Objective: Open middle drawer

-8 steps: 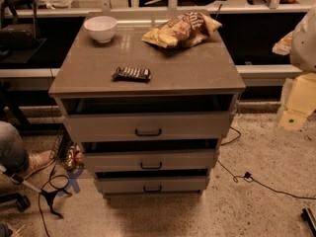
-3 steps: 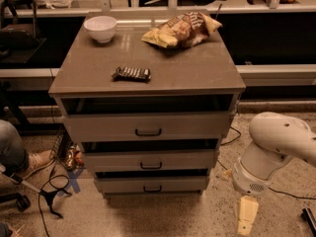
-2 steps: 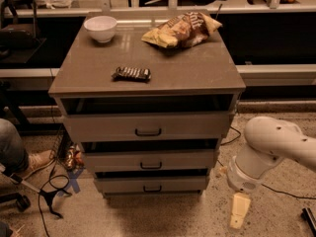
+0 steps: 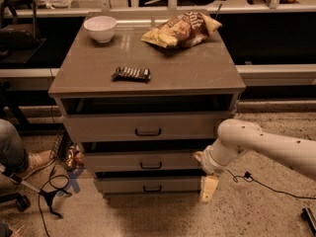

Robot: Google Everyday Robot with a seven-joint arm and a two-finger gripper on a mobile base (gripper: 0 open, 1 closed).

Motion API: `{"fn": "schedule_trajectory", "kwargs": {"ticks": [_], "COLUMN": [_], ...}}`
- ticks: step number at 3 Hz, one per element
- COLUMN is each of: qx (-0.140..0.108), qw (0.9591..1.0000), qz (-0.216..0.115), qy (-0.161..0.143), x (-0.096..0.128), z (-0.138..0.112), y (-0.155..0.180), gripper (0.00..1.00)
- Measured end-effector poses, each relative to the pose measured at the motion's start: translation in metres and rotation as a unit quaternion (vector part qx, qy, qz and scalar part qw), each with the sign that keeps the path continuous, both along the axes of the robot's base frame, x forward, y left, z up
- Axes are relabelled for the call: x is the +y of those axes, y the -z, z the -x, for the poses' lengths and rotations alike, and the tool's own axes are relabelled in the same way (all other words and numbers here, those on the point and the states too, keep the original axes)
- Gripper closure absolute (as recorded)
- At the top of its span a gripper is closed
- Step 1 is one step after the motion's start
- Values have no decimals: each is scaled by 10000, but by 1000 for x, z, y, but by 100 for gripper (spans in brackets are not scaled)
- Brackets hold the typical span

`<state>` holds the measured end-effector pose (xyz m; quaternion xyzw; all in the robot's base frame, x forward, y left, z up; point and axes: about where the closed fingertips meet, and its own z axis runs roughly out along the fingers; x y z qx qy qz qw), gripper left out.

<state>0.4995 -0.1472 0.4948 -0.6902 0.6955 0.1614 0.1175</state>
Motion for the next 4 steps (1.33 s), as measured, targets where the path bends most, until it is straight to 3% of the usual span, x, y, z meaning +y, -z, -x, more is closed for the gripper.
{"fn": "schedule_trajectory", "kwargs": {"ticks": [1, 2, 3, 4], "qx": [1, -604, -1004, -1212], "qw": [10000, 9981, 9947, 9921], "qz": [2, -101, -167, -73], "qy": [-1, -75, -167, -326], "x": [0, 5, 10, 25], "z": [0, -26, -45, -61], "y": [0, 9, 15, 29], "gripper": [0, 0, 0, 0]}}
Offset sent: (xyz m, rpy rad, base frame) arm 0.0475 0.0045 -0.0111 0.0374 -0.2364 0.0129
